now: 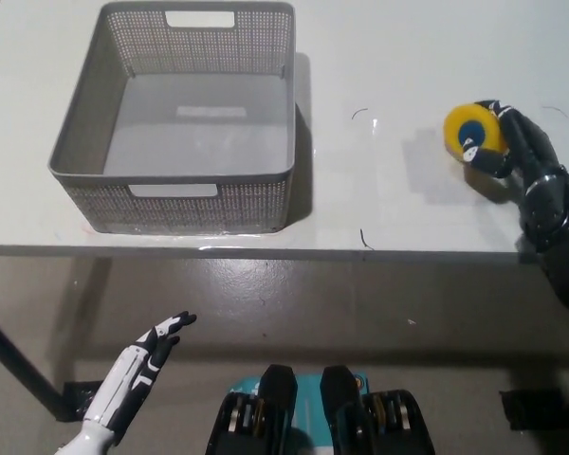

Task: Use the right hand to pick up a yellow duck toy and place it into a container on the left hand side

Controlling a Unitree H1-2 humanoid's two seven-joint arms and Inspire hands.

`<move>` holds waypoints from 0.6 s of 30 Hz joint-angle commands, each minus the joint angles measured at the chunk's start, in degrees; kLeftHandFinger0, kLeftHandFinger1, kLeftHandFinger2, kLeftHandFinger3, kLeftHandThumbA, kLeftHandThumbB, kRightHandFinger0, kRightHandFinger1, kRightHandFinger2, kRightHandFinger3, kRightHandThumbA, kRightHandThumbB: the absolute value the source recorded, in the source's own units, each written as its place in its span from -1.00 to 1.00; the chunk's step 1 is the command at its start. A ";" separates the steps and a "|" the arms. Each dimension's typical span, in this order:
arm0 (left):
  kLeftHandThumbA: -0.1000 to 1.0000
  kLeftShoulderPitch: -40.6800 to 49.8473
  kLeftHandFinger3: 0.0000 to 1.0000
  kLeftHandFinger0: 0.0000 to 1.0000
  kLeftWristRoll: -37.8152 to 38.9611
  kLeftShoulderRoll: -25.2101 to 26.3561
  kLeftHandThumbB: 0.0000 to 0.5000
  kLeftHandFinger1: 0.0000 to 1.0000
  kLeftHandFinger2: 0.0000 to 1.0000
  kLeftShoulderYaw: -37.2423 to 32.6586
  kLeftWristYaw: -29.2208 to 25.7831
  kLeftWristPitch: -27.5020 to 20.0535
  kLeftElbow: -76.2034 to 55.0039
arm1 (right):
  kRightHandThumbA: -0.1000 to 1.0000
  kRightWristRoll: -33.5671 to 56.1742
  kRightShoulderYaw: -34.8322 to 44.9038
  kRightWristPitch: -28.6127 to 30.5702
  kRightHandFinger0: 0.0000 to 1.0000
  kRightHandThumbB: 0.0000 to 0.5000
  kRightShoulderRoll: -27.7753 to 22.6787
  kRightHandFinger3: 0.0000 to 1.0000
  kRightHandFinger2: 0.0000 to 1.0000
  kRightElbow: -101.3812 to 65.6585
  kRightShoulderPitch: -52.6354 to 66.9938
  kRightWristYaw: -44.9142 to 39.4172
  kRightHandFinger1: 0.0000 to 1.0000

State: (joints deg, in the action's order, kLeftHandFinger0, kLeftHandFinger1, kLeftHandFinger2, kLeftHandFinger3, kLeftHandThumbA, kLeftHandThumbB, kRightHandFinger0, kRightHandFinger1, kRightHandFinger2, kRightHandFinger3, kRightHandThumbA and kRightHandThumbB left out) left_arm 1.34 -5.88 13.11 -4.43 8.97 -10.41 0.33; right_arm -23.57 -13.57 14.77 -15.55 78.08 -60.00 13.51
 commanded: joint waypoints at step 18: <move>1.00 -0.98 1.00 1.00 0.32 1.10 0.39 1.00 1.00 0.04 1.53 0.34 -1.72 | -1.00 2.56 3.01 6.88 -1.00 -0.57 2.03 0.71 0.63 -11.46 -10.95 4.66 -0.13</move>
State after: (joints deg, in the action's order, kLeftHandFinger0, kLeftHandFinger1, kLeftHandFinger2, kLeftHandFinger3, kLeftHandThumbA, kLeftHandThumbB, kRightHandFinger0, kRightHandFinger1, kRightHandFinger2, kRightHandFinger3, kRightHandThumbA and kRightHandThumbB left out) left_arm 1.01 -5.90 13.28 -4.41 9.78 -9.90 0.22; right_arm -22.95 -11.67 17.97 -14.01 71.18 -65.43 16.74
